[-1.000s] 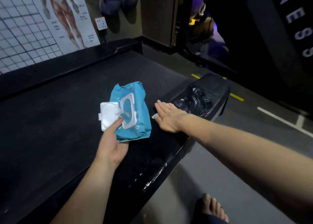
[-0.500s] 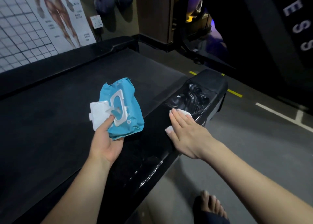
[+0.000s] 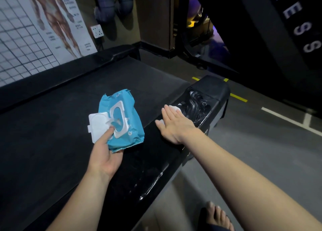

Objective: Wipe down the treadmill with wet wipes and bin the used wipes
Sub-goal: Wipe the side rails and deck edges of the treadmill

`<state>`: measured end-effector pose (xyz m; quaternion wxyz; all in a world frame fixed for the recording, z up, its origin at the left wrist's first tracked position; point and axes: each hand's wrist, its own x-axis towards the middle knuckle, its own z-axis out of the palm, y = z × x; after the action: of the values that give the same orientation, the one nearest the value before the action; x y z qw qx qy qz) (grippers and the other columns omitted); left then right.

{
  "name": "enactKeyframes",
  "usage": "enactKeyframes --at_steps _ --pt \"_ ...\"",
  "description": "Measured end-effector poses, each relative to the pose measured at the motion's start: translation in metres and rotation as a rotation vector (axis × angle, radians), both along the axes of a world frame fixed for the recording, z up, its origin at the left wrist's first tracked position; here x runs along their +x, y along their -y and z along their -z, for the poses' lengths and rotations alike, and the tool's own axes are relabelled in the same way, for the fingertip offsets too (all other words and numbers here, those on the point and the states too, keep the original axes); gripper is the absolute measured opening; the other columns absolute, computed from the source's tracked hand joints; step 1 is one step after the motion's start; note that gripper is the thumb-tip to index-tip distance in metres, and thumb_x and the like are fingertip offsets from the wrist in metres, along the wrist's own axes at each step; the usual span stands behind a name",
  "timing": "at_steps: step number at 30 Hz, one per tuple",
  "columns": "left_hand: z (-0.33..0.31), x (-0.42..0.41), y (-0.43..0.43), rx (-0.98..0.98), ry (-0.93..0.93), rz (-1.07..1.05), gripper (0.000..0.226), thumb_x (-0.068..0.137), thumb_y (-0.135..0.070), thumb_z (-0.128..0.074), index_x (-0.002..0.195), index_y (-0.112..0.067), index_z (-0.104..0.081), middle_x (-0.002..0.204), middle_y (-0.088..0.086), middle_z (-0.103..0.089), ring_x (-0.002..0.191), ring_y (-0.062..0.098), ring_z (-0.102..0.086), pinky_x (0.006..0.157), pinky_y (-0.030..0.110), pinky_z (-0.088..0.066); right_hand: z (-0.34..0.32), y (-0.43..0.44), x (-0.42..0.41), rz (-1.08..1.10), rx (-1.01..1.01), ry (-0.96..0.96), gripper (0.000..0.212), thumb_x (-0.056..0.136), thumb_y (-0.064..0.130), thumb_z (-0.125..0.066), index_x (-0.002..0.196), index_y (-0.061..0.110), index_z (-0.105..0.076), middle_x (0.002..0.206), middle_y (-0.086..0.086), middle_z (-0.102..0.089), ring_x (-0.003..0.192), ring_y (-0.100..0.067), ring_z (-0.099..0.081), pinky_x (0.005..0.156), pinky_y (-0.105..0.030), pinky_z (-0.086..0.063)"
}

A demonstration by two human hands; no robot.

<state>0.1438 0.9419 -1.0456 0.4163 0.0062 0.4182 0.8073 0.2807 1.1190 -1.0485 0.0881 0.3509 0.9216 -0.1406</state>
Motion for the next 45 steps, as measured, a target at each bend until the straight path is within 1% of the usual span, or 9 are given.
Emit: enactKeyframes --at_steps 5,9,11,18,22,30,39,42,45 --pt "0.001 -0.001 -0.001 0.004 -0.012 -0.002 0.033 0.106 -0.013 -0.055 0.138 -0.016 -0.064 0.13 0.008 -0.075 0.117 0.023 -0.073 0.1 0.042 -0.059 -0.004 0.01 0.065 -0.021 0.056 -0.067 0.069 0.106 0.051 -0.008 0.161 0.009 0.002 0.169 -0.002 0.009 0.154 -0.012 0.015 0.125 -0.034 0.009" --pt "0.003 -0.002 -0.001 0.009 -0.001 -0.013 0.036 0.105 -0.013 -0.057 0.14 -0.016 -0.063 0.131 0.008 -0.074 0.12 0.024 -0.072 0.101 0.043 -0.058 -0.007 -0.001 0.084 -0.14 0.155 -0.083 0.089 0.094 0.065 0.011 0.161 0.009 -0.007 0.17 -0.003 -0.003 0.155 -0.011 0.006 0.119 -0.022 0.015" --pt "0.003 -0.002 -0.002 0.014 -0.001 -0.02 0.036 0.106 -0.014 -0.056 0.141 -0.016 -0.063 0.131 0.007 -0.074 0.12 0.024 -0.072 0.101 0.042 -0.058 -0.01 -0.013 0.072 -0.161 0.133 -0.031 0.073 0.104 0.054 -0.003 0.161 0.01 -0.004 0.169 -0.001 0.0 0.155 -0.01 0.008 0.117 -0.02 0.016" --pt "0.003 -0.001 -0.001 0.019 0.008 -0.043 0.035 0.107 -0.014 -0.055 0.14 -0.015 -0.063 0.132 0.008 -0.074 0.122 0.025 -0.071 0.105 0.045 -0.055 -0.011 -0.046 -0.002 -0.095 0.039 0.126 0.068 0.108 0.048 -0.012 0.16 0.007 0.002 0.168 -0.006 0.011 0.155 -0.019 0.014 0.125 -0.035 0.009" --pt "0.002 -0.002 -0.001 0.015 0.016 -0.051 0.037 0.106 -0.015 -0.057 0.143 -0.015 -0.062 0.134 0.008 -0.073 0.123 0.025 -0.071 0.107 0.047 -0.054 -0.01 -0.045 -0.001 -0.065 0.012 0.104 0.07 0.106 0.051 -0.01 0.16 0.009 0.004 0.168 -0.005 0.012 0.154 -0.017 0.017 0.125 -0.036 0.01" --pt "0.0 -0.001 0.0 0.026 0.016 -0.027 0.035 0.105 -0.014 -0.056 0.14 -0.015 -0.064 0.13 0.007 -0.075 0.118 0.023 -0.073 0.102 0.043 -0.057 -0.007 -0.001 0.098 -0.122 0.155 -0.01 0.07 0.105 0.052 -0.009 0.16 0.011 0.005 0.169 0.0 0.01 0.153 -0.01 0.017 0.125 -0.031 0.009" --pt "0.0 -0.001 -0.001 0.04 0.009 -0.003 0.036 0.107 -0.014 -0.055 0.142 -0.015 -0.062 0.133 0.008 -0.074 0.121 0.025 -0.072 0.104 0.045 -0.056 -0.007 -0.05 0.023 -0.023 0.071 0.058 0.069 0.107 0.05 -0.009 0.161 0.008 0.001 0.169 -0.005 0.009 0.155 -0.016 0.014 0.125 -0.035 0.009" --pt "0.0 -0.002 -0.002 0.021 -0.002 0.011 0.033 0.107 -0.014 -0.053 0.136 -0.015 -0.069 0.13 0.009 -0.075 0.117 0.024 -0.074 0.101 0.044 -0.057 -0.005 -0.067 0.0 0.02 0.068 0.069 0.069 0.106 0.052 -0.006 0.161 0.013 0.002 0.169 -0.001 0.011 0.154 -0.014 0.016 0.124 -0.037 0.014" --pt "0.001 -0.001 -0.002 0.003 -0.014 0.028 0.033 0.107 -0.014 -0.052 0.115 -0.019 -0.083 0.129 0.009 -0.075 0.113 0.023 -0.075 0.098 0.042 -0.059 -0.002 -0.068 -0.004 0.075 0.069 0.067 0.071 0.104 0.055 -0.004 0.161 0.013 0.002 0.169 -0.001 0.01 0.154 -0.013 0.017 0.124 -0.04 0.016"
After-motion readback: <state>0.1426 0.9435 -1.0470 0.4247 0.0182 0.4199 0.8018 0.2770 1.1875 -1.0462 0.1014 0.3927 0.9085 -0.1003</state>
